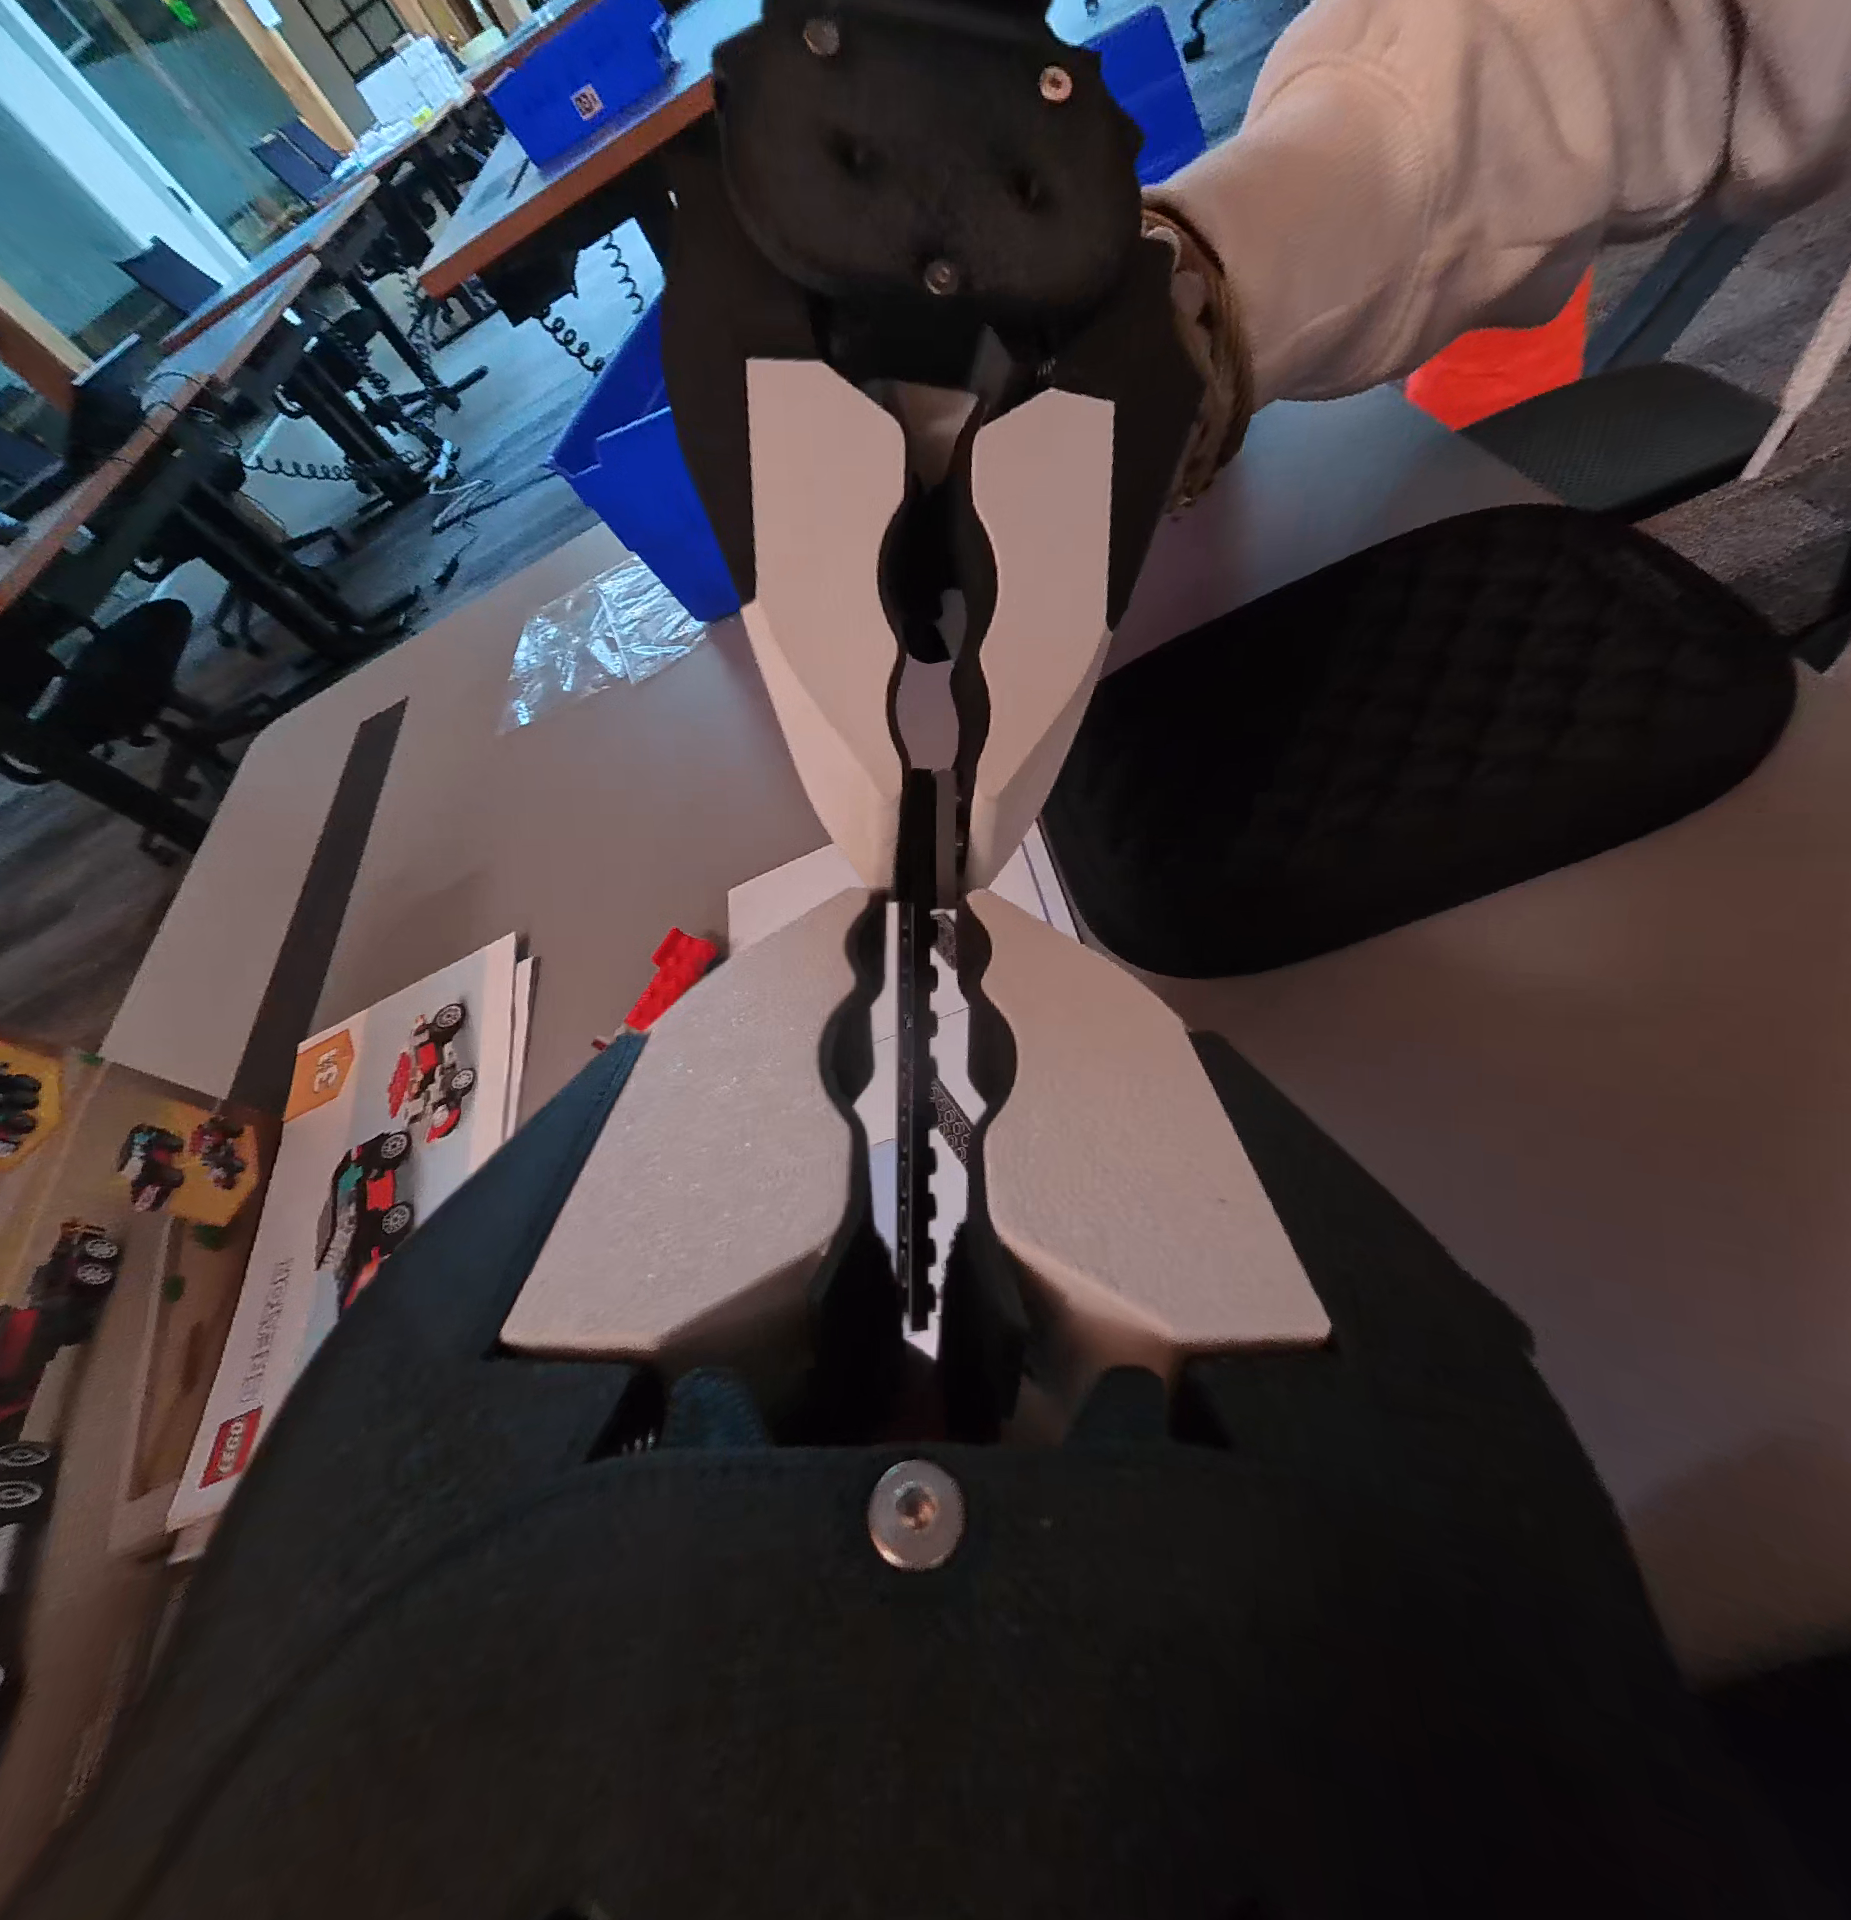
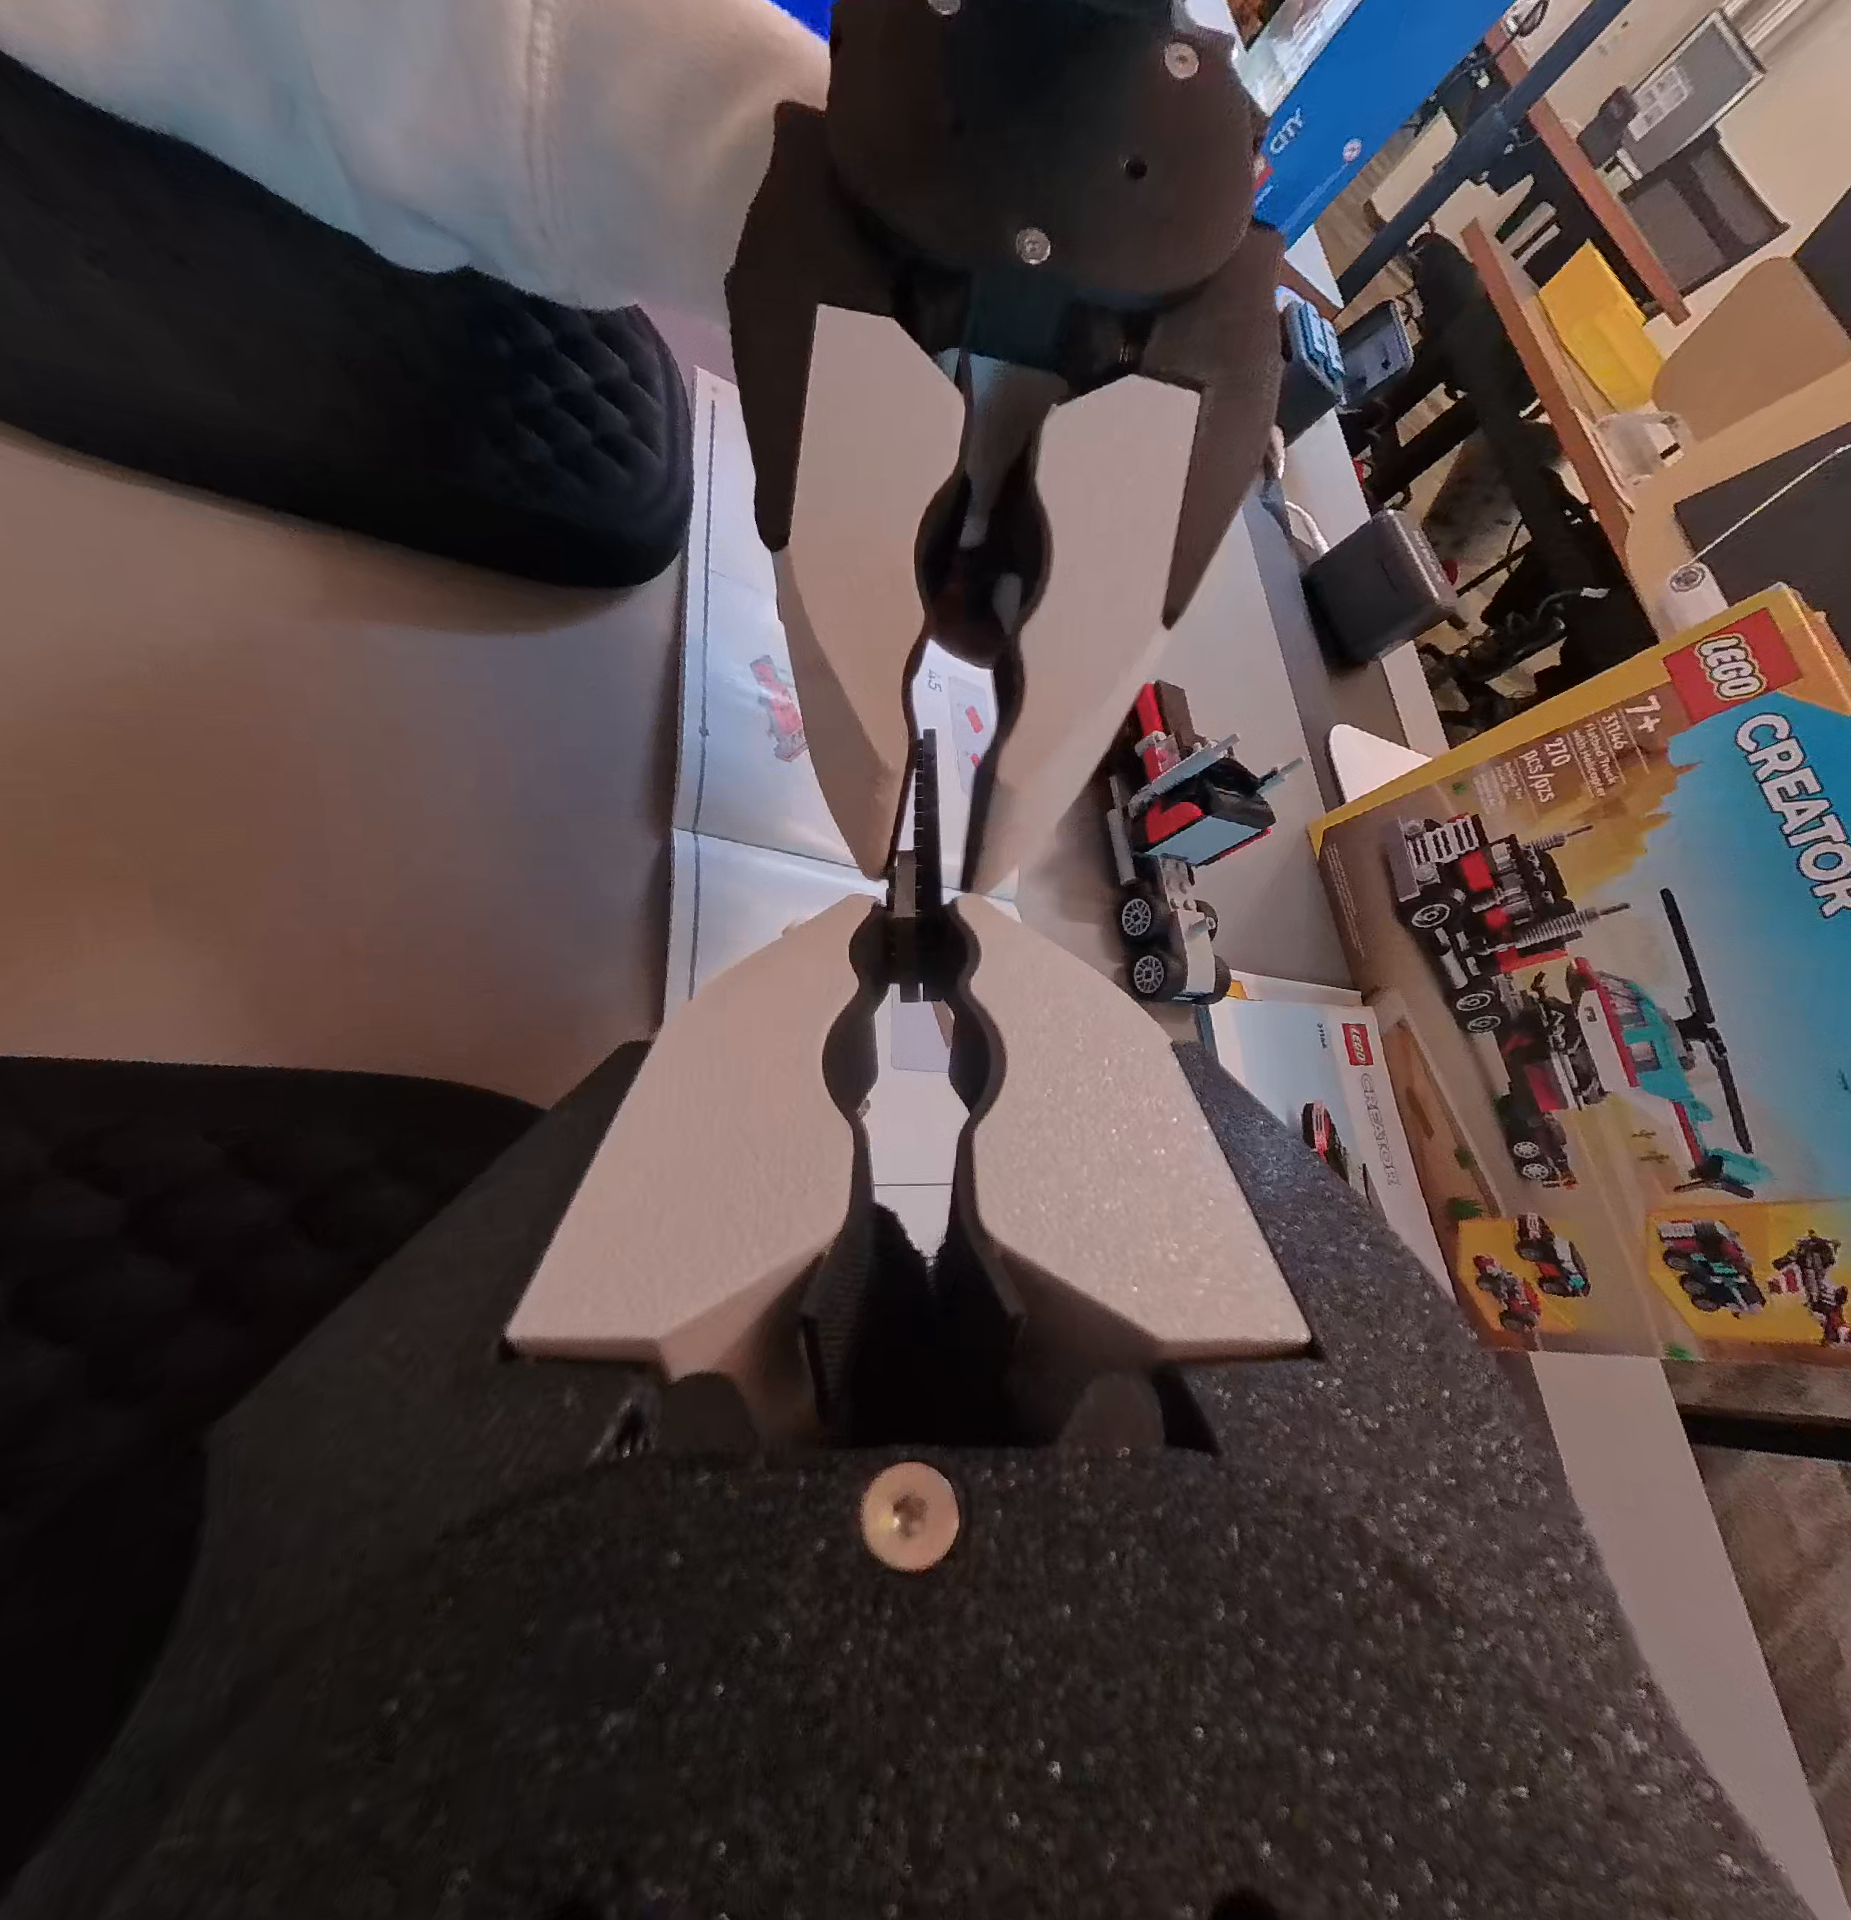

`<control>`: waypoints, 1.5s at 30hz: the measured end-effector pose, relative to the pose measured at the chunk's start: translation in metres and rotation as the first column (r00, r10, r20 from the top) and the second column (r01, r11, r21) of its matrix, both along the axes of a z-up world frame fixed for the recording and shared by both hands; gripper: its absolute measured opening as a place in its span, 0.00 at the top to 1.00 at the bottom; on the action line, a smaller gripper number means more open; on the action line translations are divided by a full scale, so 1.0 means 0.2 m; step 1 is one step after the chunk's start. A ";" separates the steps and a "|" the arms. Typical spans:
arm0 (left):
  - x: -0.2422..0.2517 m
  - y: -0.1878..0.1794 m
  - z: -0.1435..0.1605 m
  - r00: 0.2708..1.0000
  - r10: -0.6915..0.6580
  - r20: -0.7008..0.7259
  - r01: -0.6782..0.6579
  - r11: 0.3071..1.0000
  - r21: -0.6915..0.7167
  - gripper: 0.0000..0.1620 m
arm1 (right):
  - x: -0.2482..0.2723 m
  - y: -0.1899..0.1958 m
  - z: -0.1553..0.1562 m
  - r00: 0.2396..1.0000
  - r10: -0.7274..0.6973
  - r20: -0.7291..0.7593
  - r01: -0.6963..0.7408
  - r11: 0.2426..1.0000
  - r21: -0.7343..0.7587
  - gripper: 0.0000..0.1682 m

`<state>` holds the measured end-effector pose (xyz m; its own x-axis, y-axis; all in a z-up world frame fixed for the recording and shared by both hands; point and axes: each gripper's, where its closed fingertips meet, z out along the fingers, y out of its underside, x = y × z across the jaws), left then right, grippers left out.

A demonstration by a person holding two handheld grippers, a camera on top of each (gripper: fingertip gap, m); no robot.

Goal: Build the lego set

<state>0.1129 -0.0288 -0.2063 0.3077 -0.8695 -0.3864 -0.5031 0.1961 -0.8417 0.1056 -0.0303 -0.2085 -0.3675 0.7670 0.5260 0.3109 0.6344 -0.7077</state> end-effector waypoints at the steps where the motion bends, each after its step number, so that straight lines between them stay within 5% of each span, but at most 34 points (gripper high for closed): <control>1: 0.00 0.00 -0.01 1.000 -0.003 -0.008 0.003 1.000 -0.003 0.94 | 0.00 0.00 0.00 1.000 -0.006 -0.001 0.006 1.000 -0.005 0.94; 15: 0.00 0.00 0.04 0.998 0.062 -0.029 -0.059 0.995 0.079 0.95 | -0.02 0.00 0.02 0.998 -0.054 -0.019 0.052 0.991 -0.124 0.94; 22: 0.00 0.00 0.06 0.995 0.079 0.053 -0.079 0.997 -0.005 0.96 | -0.03 0.01 0.03 0.997 -0.077 0.001 0.077 0.994 -0.077 0.94; 32: -0.02 0.05 0.02 0.985 0.161 -0.055 -0.153 0.980 0.126 0.88 | -0.03 0.03 -0.02 0.993 -0.095 0.064 0.094 0.995 0.023 0.94; 37: 0.00 0.00 0.03 0.995 0.095 -0.030 -0.092 0.991 0.099 0.95 | -0.03 0.01 0.01 0.997 -0.068 0.037 0.067 0.997 0.025 0.94; 40: 0.01 -0.02 0.13 0.988 0.056 0.141 -0.065 0.996 0.061 0.96 | -0.03 -0.02 0.13 0.996 -0.022 -0.089 0.020 1.000 -0.016 0.93; 42: -0.02 -0.02 0.23 0.951 0.048 0.305 -0.063 0.997 0.041 0.95 | -0.04 -0.04 0.28 0.965 0.001 -0.263 -0.042 0.988 -0.148 0.83; 45: -0.08 -0.05 0.38 0.838 -0.006 0.546 -0.018 0.999 0.039 0.96 | -0.01 -0.06 0.51 0.834 -0.024 -0.552 -0.256 0.868 -0.425 0.81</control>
